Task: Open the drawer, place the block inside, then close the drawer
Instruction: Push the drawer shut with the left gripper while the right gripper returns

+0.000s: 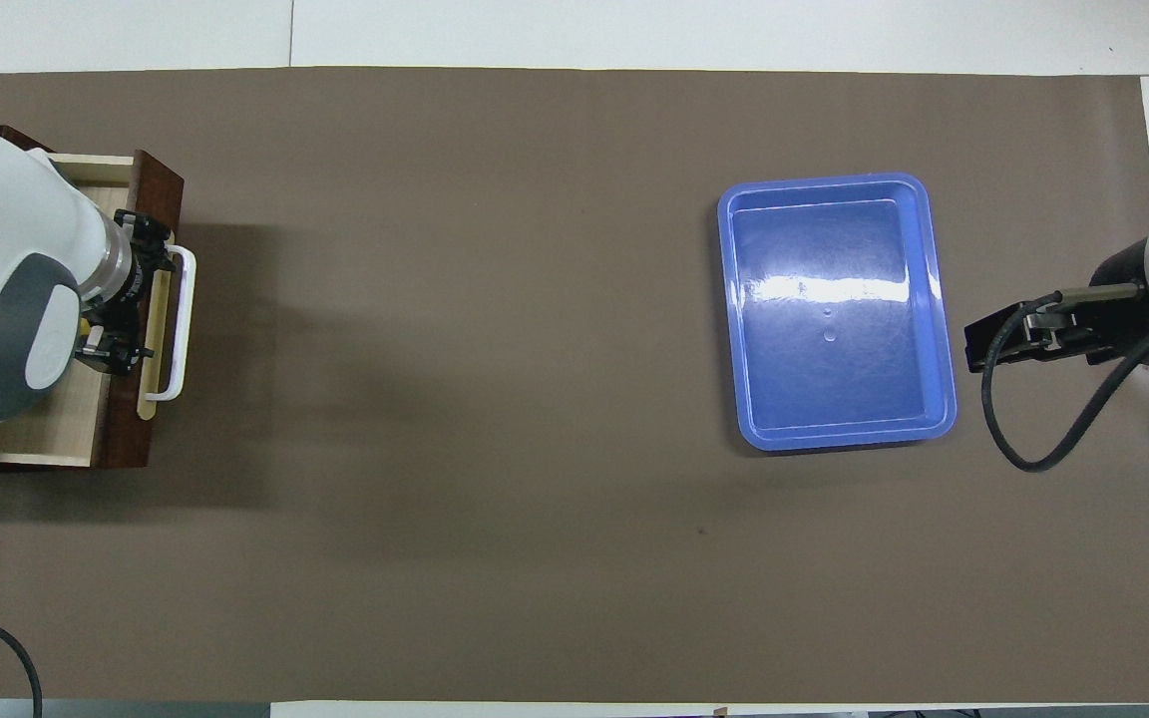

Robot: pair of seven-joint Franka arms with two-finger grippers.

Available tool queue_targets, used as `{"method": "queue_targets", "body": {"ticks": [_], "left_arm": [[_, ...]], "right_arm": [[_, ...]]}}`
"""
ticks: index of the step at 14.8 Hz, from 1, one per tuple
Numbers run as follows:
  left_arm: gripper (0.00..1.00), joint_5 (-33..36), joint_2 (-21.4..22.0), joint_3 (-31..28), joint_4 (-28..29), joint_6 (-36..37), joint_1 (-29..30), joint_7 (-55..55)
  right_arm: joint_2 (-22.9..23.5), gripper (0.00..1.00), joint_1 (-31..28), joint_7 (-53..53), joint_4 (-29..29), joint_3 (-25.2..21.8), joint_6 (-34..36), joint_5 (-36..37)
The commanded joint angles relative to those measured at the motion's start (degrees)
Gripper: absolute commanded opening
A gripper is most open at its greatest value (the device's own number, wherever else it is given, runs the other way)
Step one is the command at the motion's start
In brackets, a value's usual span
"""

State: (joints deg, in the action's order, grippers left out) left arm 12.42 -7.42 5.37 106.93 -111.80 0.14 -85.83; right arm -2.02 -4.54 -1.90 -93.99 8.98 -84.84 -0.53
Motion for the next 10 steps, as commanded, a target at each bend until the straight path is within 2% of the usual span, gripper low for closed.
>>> {"method": "queue_targets", "body": {"ticks": [1, 3, 10], "left_arm": [[1.00, 1.6, 0.4, 0.2, -0.1, -1.1, 5.6, 7.2], [1.00, 1.6, 0.4, 0.2, 0.3, -3.2, 8.4, 9.8], [1.00, 1.6, 0.4, 0.2, 0.3, -3.0, 10.0, 17.0]], "right_arm": [[-2.3, 1.00, -2.5, 2.5, -5.6, 0.5, -4.4, 1.0], [-1.5, 1.00, -3.7, 2.5, -5.5, 0.5, -4.5, 1.0], [-0.4, 1.00, -3.8, 2.4, -5.0, 0.6, -4.2, 2.6]]}}
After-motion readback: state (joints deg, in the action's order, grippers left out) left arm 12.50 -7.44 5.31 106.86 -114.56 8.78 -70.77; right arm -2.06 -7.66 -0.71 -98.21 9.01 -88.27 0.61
